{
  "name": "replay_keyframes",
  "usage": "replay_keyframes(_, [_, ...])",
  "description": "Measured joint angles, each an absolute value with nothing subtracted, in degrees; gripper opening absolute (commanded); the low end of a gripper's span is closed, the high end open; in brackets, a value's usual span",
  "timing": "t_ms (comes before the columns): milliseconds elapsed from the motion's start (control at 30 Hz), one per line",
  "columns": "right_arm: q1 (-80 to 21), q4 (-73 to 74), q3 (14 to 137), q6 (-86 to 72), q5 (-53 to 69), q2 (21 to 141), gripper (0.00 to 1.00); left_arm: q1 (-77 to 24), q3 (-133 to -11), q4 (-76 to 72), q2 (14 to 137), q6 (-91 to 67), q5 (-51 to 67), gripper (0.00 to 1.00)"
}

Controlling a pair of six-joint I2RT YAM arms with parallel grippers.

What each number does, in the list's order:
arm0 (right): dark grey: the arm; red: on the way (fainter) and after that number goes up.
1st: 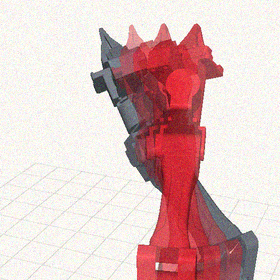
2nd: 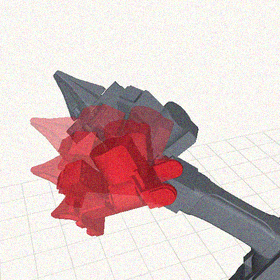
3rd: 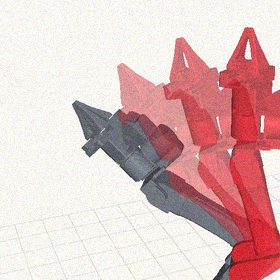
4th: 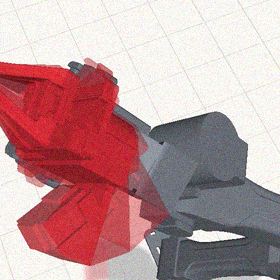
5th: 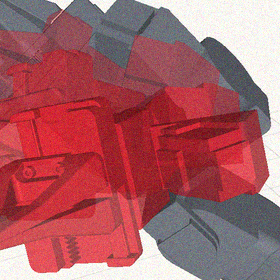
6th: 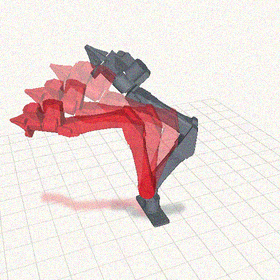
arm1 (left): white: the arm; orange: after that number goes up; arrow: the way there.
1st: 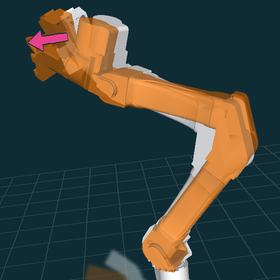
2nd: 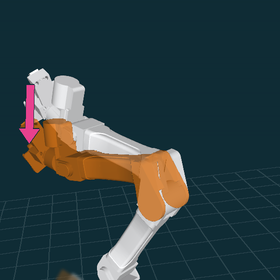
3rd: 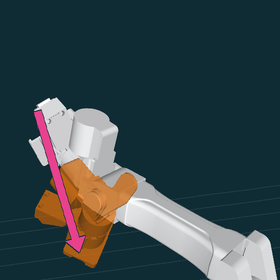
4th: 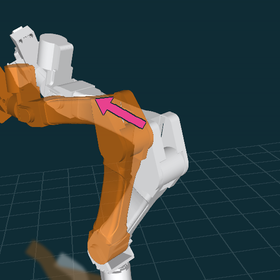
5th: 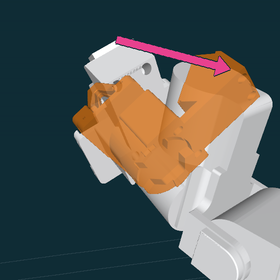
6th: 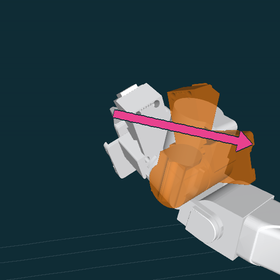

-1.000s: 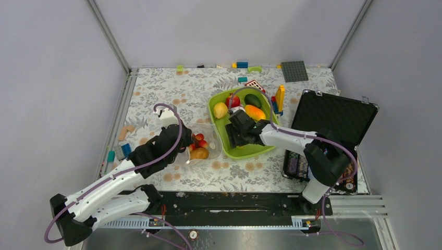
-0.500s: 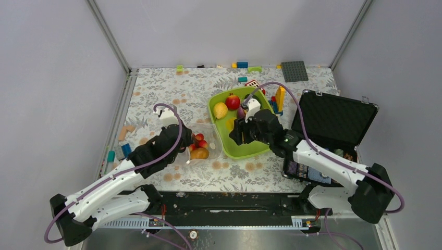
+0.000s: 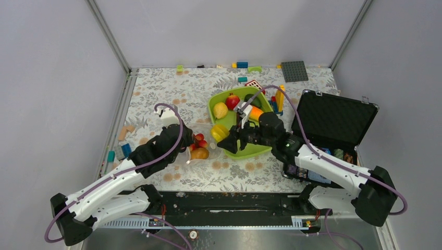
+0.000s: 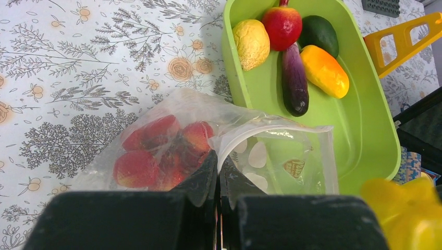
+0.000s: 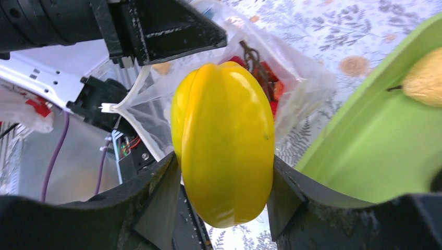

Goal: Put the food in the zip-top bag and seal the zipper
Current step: Place the fake fruit in the zipper food storage bag.

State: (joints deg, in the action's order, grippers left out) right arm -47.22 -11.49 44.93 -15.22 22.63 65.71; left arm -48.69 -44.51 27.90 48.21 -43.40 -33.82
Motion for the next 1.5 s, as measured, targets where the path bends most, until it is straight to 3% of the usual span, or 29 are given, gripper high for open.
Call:
replay_keyframes(467, [-54.3,-7.03,54.17,-16.19,18.26,77.03,0.56,-48.69,-44.51,27.35,47.29,-43.4,-33.82,0.0])
replay_keyframes(567, [-54.83,-5.28,56.01,-16.84,15.09,78.7,0.74,-48.69,-44.51,27.35,47.24,-43.4,-33.82,0.0])
replay_keyframes(633, [-55.13,-4.47,56.53,-17.1,13.65,79.31,0.98,-48.69,-44.51,27.35,47.24,-43.4,-33.82,0.0])
replay_keyframes(1233, [-55.88,-2.63,57.04,-16.88,11.84,78.94,1.0,-48.69,-44.51,27.33,47.24,-43.4,-33.76,0.0])
replay_keyframes(1500, [-55.92,-5.72,52.82,-16.75,6.9,71.4,1.0,-48.69,-44.51,27.33,47.22,-43.4,-33.76,0.0])
